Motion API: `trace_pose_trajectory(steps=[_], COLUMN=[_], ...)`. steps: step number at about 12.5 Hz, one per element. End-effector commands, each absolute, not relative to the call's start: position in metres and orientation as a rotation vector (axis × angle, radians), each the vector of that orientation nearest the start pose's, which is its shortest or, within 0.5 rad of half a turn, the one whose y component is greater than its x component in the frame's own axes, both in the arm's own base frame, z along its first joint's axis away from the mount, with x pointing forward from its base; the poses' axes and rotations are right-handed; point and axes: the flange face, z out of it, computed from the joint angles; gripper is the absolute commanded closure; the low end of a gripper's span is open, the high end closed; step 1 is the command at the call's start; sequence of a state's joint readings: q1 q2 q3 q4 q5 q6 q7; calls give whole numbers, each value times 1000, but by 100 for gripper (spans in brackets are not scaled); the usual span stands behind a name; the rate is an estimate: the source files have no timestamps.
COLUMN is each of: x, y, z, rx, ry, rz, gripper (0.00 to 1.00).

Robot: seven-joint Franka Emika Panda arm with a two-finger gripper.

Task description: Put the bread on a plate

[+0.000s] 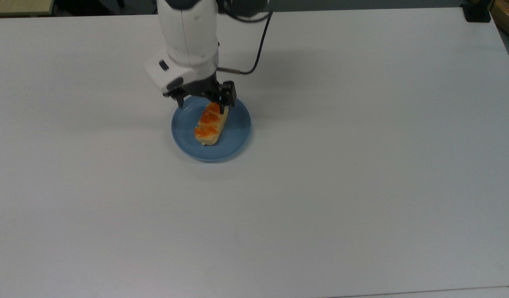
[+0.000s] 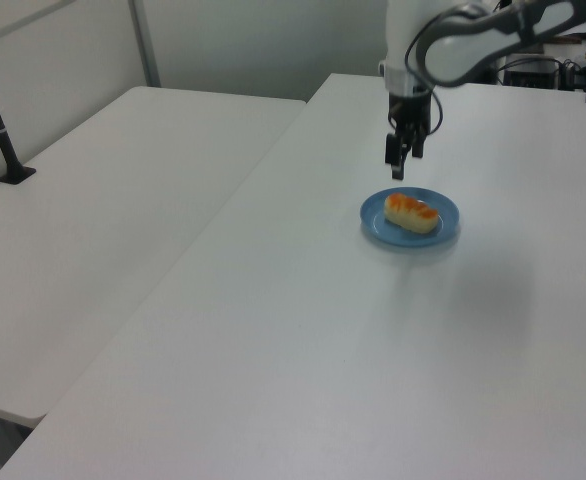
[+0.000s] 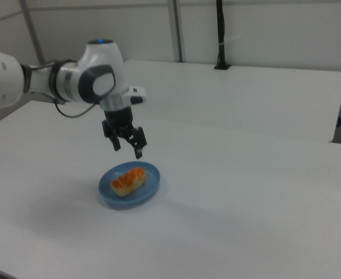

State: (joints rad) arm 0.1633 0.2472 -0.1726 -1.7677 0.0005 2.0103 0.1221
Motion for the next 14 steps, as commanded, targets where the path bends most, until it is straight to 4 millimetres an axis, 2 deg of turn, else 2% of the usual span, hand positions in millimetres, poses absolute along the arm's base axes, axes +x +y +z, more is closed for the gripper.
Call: trace_pose_trajectory(steps=[1,2,3,5,7,9,14], x=[604,594,587,571,562,561,562], y=[-1,-6,-8,3,0,-2,-6], z=[496,520,535,559,574,582,583], rx=[-3144,-3135,-3130,-3128,-3126,-3125,-3124], ry=[214,221,225,190,196,201,213], rz=[-4,-28,-44,-35,-47,-59,-64], gripper=[0,0,0,0,0,0,0])
